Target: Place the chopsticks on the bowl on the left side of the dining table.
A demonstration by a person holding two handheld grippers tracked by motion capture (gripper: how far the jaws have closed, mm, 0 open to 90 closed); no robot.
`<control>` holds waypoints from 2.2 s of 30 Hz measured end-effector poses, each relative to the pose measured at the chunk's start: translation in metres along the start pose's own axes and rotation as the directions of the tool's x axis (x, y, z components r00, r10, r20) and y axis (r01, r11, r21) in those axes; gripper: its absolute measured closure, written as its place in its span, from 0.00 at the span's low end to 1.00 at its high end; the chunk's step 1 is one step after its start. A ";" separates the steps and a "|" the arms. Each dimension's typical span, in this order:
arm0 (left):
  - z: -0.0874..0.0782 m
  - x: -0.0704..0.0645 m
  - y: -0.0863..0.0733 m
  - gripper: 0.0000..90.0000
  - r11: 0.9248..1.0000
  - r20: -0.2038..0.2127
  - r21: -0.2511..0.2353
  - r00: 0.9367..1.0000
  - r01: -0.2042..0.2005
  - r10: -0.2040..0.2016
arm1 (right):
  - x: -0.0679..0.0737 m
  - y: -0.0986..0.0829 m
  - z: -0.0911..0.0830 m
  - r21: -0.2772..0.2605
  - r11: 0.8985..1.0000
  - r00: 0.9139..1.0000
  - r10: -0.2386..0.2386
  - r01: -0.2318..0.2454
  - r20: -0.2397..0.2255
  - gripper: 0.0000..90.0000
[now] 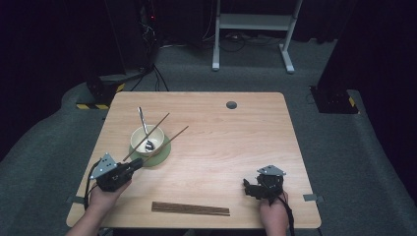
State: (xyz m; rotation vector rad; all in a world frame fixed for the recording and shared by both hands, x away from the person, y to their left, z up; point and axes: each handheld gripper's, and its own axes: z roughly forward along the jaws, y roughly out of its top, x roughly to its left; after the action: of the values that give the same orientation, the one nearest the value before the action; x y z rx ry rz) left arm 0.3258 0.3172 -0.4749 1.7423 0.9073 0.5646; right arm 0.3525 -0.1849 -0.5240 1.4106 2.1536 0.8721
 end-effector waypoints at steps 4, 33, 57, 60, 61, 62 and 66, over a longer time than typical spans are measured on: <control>-0.003 0.006 0.001 0.93 1.000 -0.028 -0.008 0.999 0.017 -0.017 | 0.000 0.000 0.000 -0.001 1.000 1.000 -0.002 0.002 -0.001 0.11; 0.005 0.018 -0.003 0.93 0.998 -0.177 0.061 0.984 -0.012 0.023 | 0.000 0.000 0.000 -0.001 1.000 1.000 -0.009 0.009 -0.006 0.11; 0.011 0.020 -0.004 0.93 0.996 -0.214 0.092 0.976 -0.009 0.029 | 0.000 0.000 0.000 -0.003 1.000 1.000 -0.014 0.013 -0.008 0.11; 0.012 0.020 -0.004 0.93 0.996 -0.211 0.086 0.977 -0.001 0.019 | 0.001 0.000 0.000 -0.002 1.000 1.000 -0.013 0.013 -0.008 0.11; 0.013 0.020 -0.004 0.93 0.996 -0.211 0.085 0.977 -0.001 0.019 | 0.001 0.000 0.000 -0.002 1.000 1.000 -0.013 0.013 -0.008 0.11; 0.013 0.020 -0.004 0.93 0.996 -0.210 0.085 0.977 -0.002 0.020 | 0.001 0.000 0.000 -0.002 1.000 1.000 -0.013 0.013 -0.008 0.11; 0.014 0.021 -0.005 0.93 0.996 -0.209 0.086 0.978 0.001 0.017 | 0.001 -0.001 -0.001 -0.002 1.000 1.000 -0.016 0.016 -0.008 0.11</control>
State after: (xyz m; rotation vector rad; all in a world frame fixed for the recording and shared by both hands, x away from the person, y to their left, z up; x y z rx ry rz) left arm 0.3470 0.3262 -0.4850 1.7866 1.0857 0.7349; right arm 0.3513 -0.1845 -0.5241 1.3897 2.1660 0.8752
